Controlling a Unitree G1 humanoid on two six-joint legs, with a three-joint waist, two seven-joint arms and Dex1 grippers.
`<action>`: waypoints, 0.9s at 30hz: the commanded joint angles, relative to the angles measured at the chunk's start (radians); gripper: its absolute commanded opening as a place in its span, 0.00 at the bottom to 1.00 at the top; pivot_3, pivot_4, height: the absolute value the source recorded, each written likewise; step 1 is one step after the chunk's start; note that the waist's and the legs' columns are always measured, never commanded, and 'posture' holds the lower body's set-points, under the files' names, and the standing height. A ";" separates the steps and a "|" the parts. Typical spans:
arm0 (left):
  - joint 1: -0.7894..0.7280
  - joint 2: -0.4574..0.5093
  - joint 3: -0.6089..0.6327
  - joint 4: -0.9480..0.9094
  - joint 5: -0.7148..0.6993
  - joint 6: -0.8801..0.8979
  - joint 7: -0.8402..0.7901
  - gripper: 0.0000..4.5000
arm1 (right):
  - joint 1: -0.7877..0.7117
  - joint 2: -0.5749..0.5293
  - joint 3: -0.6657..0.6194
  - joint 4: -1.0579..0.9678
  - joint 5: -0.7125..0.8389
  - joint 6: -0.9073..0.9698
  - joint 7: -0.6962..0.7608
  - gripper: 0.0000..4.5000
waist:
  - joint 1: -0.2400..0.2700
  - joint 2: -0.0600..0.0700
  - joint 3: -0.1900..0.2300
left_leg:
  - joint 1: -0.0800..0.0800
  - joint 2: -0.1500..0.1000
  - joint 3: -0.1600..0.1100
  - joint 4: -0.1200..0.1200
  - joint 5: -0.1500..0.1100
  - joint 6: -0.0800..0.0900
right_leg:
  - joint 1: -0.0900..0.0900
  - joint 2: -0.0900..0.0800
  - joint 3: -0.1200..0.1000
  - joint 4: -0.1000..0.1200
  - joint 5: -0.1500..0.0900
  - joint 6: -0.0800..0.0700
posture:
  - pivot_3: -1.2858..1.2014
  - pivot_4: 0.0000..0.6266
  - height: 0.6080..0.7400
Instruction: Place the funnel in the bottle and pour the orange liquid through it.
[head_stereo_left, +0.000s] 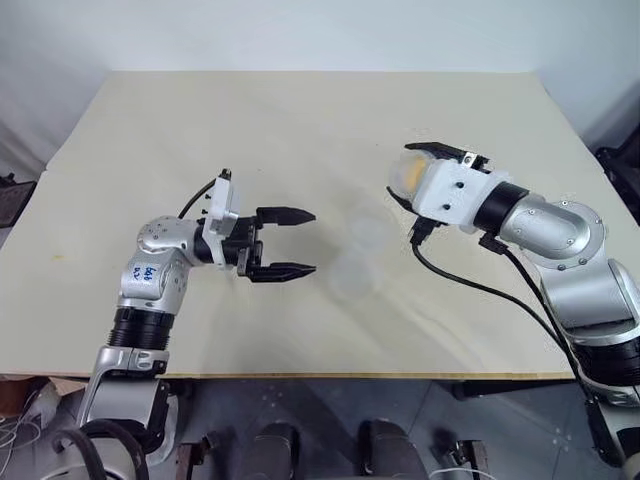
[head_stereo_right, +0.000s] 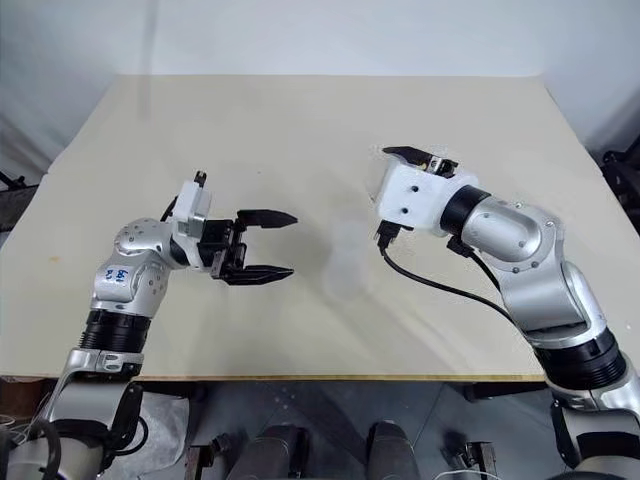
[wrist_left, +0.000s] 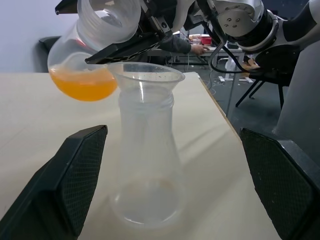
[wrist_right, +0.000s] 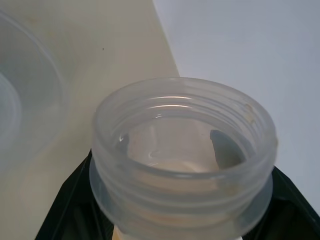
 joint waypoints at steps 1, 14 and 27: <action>-0.024 -0.003 0.007 0.009 0.005 -0.022 -0.012 1.00 | -0.037 -0.008 -0.012 -0.053 -0.060 -0.033 0.000 0.55 | 0.000 0.000 0.000 | 0.000 0.000 0.000 0.000 0.000 0.000 | 0.000 0.000 0.000 0.000 0.000 0.000 | 0.52 0.24 1.00; -0.066 -0.018 0.005 0.078 0.024 -0.051 -0.036 1.00 | -0.064 -0.011 0.009 -0.056 -0.207 -0.154 0.040 0.55 | -0.001 0.000 0.000 | -0.002 -0.001 0.001 0.001 0.000 0.000 | -0.003 0.000 0.000 0.002 0.000 0.000 | 0.52 0.24 1.00; -0.099 -0.031 0.005 0.126 0.037 -0.067 -0.060 1.00 | -0.083 -0.001 0.026 -0.029 -0.313 -0.243 0.057 0.55 | -0.003 0.000 0.000 | -0.002 -0.001 0.001 0.001 0.000 0.000 | -0.004 0.000 0.000 0.004 0.000 0.000 | 0.52 0.24 1.00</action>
